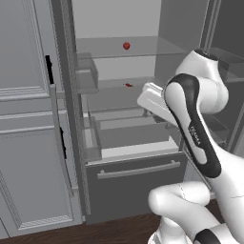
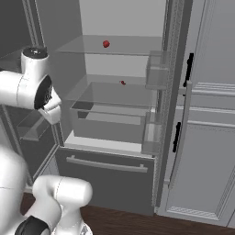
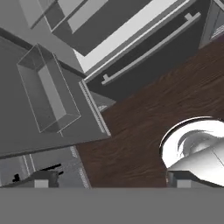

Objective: Take the strawberry from the fridge and place it on top of the pancake, located on the dining counter.

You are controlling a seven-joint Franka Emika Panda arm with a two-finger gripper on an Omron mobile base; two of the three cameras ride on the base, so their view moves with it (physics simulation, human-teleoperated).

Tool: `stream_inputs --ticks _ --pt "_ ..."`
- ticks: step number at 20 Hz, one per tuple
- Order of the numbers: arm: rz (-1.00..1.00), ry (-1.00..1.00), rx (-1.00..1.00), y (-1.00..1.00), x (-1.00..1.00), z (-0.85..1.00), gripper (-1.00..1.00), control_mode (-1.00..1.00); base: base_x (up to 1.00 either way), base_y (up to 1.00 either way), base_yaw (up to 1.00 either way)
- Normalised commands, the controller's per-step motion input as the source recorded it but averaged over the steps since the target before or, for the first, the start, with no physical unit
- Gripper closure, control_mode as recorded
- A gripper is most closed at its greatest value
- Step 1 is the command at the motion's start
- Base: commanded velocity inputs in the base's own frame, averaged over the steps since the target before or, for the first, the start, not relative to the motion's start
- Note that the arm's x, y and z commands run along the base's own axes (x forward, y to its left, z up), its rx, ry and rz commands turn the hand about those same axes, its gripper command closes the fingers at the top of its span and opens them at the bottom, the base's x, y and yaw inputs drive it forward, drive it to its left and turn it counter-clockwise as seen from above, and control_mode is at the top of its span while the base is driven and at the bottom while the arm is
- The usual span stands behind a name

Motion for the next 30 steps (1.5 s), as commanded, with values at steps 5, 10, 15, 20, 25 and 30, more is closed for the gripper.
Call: stream_inputs --ticks 5,10,15,20,25,30 --pt "0.05 -0.14 -0.30 -0.60 -0.22 0.21 -1.00 -1.00 0.00 0.00 0.00" --pt "0.19 -0.32 -0.27 -0.38 -0.12 0.36 -1.00 -1.00 0.00 0.00 0.00" --pt "0.21 -0.37 -0.19 -0.26 -0.17 0.01 -1.00 -1.00 0.00 0.00 0.00" --pt "0.09 -0.23 -0.06 -0.01 -0.55 0.01 -1.00 -1.00 0.00 0.00 0.00" --pt "0.00 -0.14 0.00 0.00 -0.38 0.12 -1.00 -1.00 0.00 0.00 0.00" --pt "0.00 -0.12 0.00 0.00 -0.51 0.08 -1.00 -1.00 0.00 0.00 0.00"
